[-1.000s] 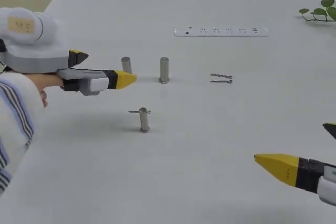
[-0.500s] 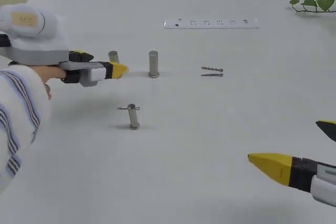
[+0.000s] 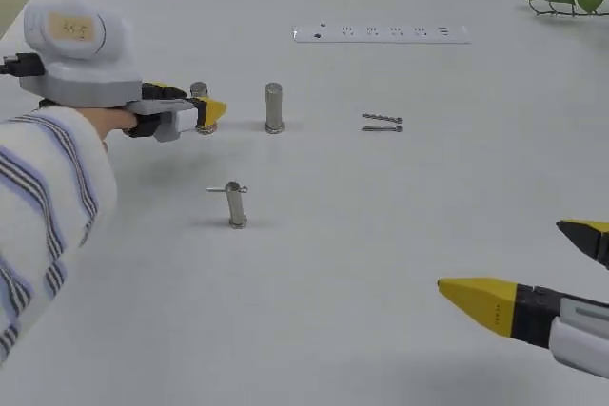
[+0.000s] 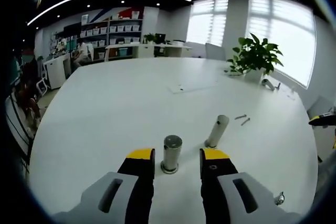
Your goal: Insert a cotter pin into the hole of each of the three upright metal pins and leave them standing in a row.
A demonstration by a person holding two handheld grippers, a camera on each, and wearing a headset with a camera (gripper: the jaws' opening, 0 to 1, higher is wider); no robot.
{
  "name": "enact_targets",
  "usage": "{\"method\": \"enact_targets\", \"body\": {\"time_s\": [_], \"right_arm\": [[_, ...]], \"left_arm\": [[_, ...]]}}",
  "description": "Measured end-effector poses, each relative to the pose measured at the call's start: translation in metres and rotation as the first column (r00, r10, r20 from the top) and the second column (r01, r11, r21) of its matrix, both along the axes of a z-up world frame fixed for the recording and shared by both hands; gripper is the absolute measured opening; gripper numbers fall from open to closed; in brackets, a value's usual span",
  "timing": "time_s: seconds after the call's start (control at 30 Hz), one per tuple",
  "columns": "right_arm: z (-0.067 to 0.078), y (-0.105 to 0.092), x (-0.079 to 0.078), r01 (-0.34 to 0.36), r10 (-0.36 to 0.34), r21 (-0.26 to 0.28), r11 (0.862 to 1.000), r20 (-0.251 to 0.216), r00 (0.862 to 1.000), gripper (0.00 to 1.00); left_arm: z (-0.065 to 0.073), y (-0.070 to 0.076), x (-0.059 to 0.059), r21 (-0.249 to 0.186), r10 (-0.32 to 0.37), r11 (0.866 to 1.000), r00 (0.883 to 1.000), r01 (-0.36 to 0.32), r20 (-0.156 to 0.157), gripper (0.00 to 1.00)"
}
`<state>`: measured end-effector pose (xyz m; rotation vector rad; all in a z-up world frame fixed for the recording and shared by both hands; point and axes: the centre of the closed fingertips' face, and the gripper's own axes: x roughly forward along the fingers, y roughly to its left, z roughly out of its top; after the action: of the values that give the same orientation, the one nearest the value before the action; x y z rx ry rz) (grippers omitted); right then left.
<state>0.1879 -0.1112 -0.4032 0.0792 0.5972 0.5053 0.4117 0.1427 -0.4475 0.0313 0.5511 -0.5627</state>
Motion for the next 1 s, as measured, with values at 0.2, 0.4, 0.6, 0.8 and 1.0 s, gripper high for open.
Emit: {"method": "enact_targets", "body": {"time_s": [0.2,0.4,0.6,0.8,1.0], "right_arm": [[0.000,0.003,0.001,-0.006,0.006,0.006,1.000,-0.004,1.000,0.96],[0.001,0.003,0.002,0.000,0.000,0.010,1.000,-0.005,1.000,0.96],[0.001,0.003,0.003,0.002,-0.002,0.018,1.000,-0.007,1.000,0.95],[0.001,0.005,0.002,-0.001,0.001,0.022,1.000,-0.008,1.000,0.95],[0.002,0.007,0.002,-0.006,0.006,0.026,1.000,-0.004,1.000,0.95]], "left_arm": [[-0.008,-0.004,0.005,0.070,-0.004,0.998,1.000,0.003,0.014,0.19],[-0.009,-0.003,0.013,0.077,0.016,0.997,0.999,-0.018,0.028,0.16],[-0.011,0.001,0.017,0.074,0.041,0.996,0.999,-0.043,0.030,0.10],[-0.010,0.001,0.016,0.109,0.024,0.994,0.999,-0.029,0.047,0.10],[-0.009,0.008,0.013,0.117,0.063,0.991,0.998,-0.065,0.025,0.09]]}}
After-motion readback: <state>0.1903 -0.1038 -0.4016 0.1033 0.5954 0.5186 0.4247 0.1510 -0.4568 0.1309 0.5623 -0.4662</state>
